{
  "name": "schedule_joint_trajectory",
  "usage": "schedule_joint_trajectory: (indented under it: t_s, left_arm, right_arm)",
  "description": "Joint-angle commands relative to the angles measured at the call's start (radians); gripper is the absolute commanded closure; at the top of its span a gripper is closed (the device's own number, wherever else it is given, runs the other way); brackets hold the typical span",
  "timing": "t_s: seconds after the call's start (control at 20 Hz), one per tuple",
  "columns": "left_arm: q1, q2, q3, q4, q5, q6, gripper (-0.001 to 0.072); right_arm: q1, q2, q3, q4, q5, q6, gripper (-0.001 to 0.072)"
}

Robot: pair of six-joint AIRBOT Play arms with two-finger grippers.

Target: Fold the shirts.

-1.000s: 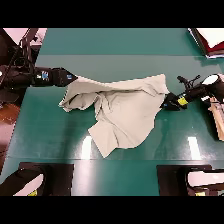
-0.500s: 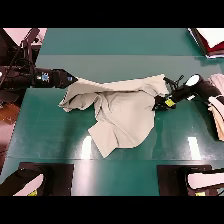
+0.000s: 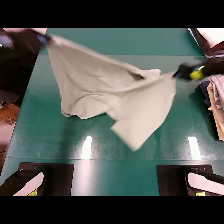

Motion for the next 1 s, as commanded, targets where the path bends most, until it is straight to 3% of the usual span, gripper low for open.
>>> schedule_joint_trajectory:
  t_s: [0.0, 0.2, 0.35, 0.55, 0.65, 0.8, 0.95]
  left_arm:
    - [0.034, 0.000, 0.317, -0.002, 0.015, -0.008, 0.0679]
    - [0.034, 0.001, 0.575, -0.070, 0.022, -0.009, 0.0679]
    - [0.034, 0.033, 0.596, -0.190, 0.055, -0.008, 0.0678]
    - [0.034, 0.045, 0.578, -0.159, 0.055, -0.008, 0.0679]
    - [0.034, 0.045, 0.481, -0.062, 0.056, -0.020, 0.0679]
    - [0.034, -0.003, 0.282, 0.101, 0.003, -0.120, 0.0679]
    - [0.034, -0.158, 0.138, 0.120, -0.094, -0.132, 0.0679]
  right_arm:
    - [-0.084, 0.200, 0.183, 0.000, -0.071, -0.003, 0.0697]
    - [-0.154, 0.355, 0.326, -0.001, -0.076, -0.003, 0.0698]
    - [-0.217, 0.437, 0.384, -0.001, -0.075, -0.014, 0.0698]
    - [-0.306, 0.478, 0.397, 0.001, -0.032, -0.013, 0.0698]
    - [-0.315, 0.441, 0.397, 0.009, 0.035, 0.012, 0.0698]
    - [-0.260, 0.302, 0.397, 0.009, 0.220, 0.078, 0.0698]
    - [-0.127, 0.116, 0.356, 0.005, 0.363, 0.085, 0.0698]
